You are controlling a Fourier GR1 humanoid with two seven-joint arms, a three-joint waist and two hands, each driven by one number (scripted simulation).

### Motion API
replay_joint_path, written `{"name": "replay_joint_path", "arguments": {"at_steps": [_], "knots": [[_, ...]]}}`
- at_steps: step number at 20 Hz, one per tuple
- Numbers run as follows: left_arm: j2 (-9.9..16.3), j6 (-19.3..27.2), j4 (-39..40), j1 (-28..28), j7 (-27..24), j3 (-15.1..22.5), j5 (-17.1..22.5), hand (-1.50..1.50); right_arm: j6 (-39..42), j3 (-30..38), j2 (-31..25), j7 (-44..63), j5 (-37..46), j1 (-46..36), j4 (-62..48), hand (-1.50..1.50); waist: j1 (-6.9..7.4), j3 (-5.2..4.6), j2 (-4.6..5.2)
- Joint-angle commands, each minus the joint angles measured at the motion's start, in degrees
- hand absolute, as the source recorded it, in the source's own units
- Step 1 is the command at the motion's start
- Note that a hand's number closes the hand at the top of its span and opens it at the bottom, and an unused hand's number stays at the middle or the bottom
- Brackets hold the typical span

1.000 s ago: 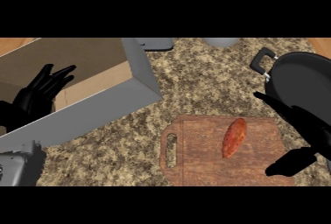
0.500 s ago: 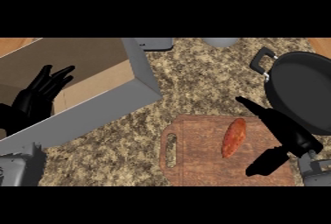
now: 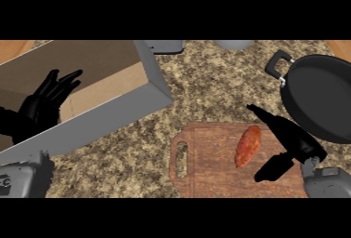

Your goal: Pick the sweet potato from the cutting board and place it in the pot

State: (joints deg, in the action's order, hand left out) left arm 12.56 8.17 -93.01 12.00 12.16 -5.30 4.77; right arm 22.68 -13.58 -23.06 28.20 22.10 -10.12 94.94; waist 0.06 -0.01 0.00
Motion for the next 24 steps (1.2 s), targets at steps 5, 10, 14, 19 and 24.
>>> {"name": "replay_joint_path", "arguments": {"at_steps": [5,10,14,19,24], "knots": [[-1.2,0.7,0.5,2.4,2.0,-0.8,-1.8,0.00,-2.0,-1.1,5.4,-4.0,8.9,1.6,-4.5,-1.50,-0.10,0.02,0.01],[-0.8,-0.8,-2.9,1.8,5.0,-2.4,0.3,0.00,-0.5,2.3,7.3,-2.7,9.7,-2.4,-9.0,-1.50,0.07,0.02,-0.01],[-1.3,-2.4,1.6,0.2,-0.7,-3.1,-1.0,0.00,-1.1,1.6,7.4,-8.9,12.4,2.6,-8.4,-1.50,-0.12,0.01,-0.01],[-2.1,-1.6,-2.5,0.1,2.8,-1.5,-1.6,0.00,-5.0,-0.8,4.9,-20.7,17.6,1.1,-15.4,1.50,0.03,0.03,0.01],[-1.4,-4.6,-1.3,-4.5,-2.5,-3.5,-1.0,0.00,-2.6,-0.5,8.3,-18.3,18.3,-2.6,-16.4,1.50,0.19,0.00,0.02]]}}
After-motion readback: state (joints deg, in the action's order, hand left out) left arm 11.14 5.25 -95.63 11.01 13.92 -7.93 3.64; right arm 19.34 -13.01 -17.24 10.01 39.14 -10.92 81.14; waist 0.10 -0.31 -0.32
